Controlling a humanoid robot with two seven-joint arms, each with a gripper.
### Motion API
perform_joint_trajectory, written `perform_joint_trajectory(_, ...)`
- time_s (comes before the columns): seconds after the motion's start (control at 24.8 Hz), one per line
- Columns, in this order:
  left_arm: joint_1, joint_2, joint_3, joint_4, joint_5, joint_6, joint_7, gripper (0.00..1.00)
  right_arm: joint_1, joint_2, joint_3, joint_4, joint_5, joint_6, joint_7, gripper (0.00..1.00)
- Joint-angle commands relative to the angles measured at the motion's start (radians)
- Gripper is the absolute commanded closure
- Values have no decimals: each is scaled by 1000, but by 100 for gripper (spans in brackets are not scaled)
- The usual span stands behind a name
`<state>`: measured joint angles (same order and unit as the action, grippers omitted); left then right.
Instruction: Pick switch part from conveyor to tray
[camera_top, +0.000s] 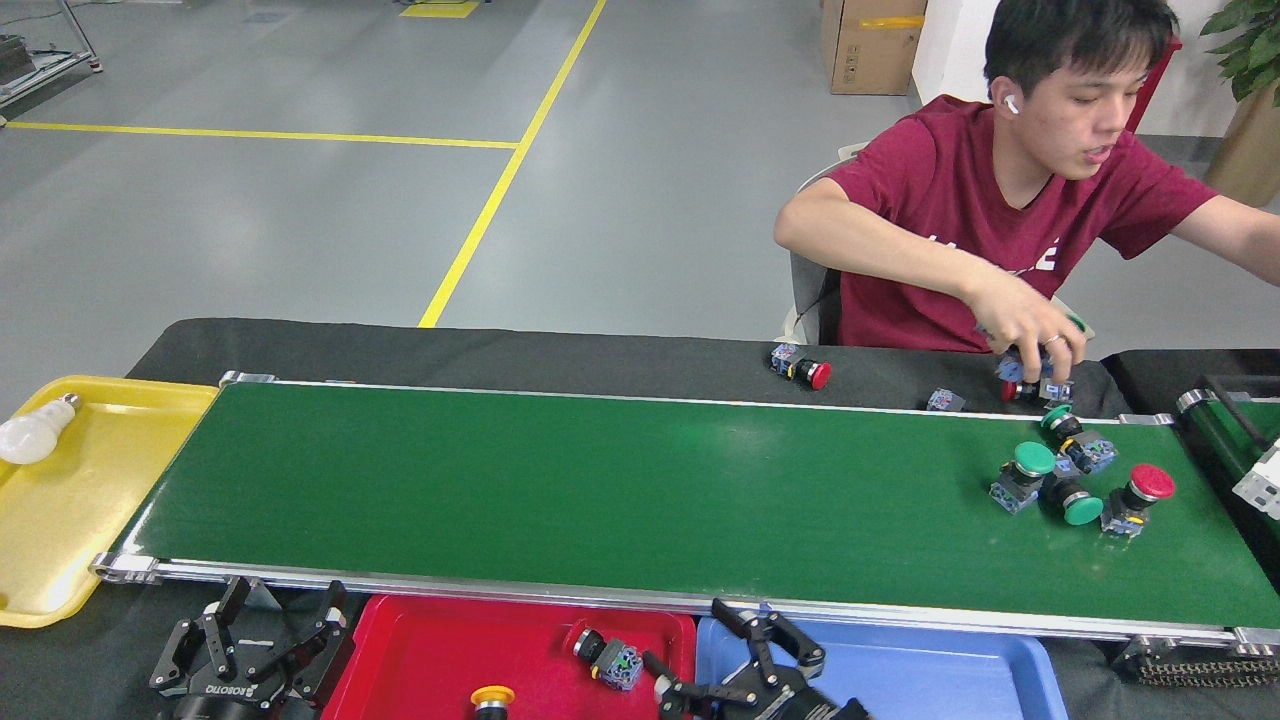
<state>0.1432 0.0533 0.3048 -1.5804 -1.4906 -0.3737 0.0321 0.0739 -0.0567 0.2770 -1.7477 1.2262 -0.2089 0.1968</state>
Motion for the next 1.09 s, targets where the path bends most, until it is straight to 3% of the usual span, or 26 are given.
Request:
perform_joint_trajectory(0.0,-8,10,2,-7,-2,-1,3,0,-8,-2,-99,-18,-1,20,-71,8)
perform_joint_trajectory(0.2,-7,11,2,-10,0,-2,3,0,76,-63,-338,-16,-11,-18,-218,6)
perform_joint_trajectory(0.28,-7,10,2,-10,0,-2,3,0,142,-91,-438,-12,-60,-116,-235,6)
perform_joint_trajectory(0.4,-5,11,2,-9,0,-2,3,0,256,-87,-587,-10,-148,-305,-240,6)
perform_joint_trajectory(0.48,-1,11,2,-9,0,-2,3,0,302,-66,-654,-13,-156,-345,-241,7)
perform_joint_trajectory(0.56,-1,11,2,-7,0,-2,3,0,323,-32,-671,-13,-154,-343,-241,7)
perform_joint_trajectory(0.77,-2,11,2,-6,0,-2,3,0,330,-11,-668,-13,-148,-290,-237,12)
perform_joint_trajectory(0.89,-8,13,2,-6,-2,-4,3,0,290,8,-656,-13,-120,-167,-228,13)
perform_joint_trajectory(1.05,-11,16,2,2,-2,-4,3,0,184,12,-555,17,-36,17,-194,12)
